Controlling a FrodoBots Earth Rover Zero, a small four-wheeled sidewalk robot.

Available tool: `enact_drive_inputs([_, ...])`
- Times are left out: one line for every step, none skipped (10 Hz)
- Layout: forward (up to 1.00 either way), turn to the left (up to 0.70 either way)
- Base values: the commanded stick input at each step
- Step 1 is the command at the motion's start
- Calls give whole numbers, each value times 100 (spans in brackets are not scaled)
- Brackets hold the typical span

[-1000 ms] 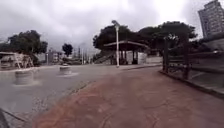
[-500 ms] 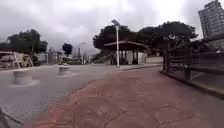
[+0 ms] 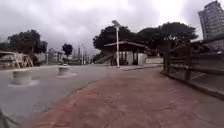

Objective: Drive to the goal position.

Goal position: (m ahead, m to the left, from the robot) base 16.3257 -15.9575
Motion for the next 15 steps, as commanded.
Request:
enact_drive_inputs([85,-22])
enact_drive_inputs([85,-27])
enact_drive_inputs([85,-7])
enact_drive_inputs([85,0])
enact_drive_inputs([85,0])
enact_drive_inputs([85,-7])
enact_drive_inputs([85,-21])
enact_drive_inputs([85,0])
enact_drive_inputs([85,0])
enact_drive_inputs([85,0])
enact_drive_inputs([85,-18])
enact_drive_inputs([85,-17])
enact_drive_inputs([85,0])
enact_drive_inputs([85,0])
enact_drive_inputs([85,-33])
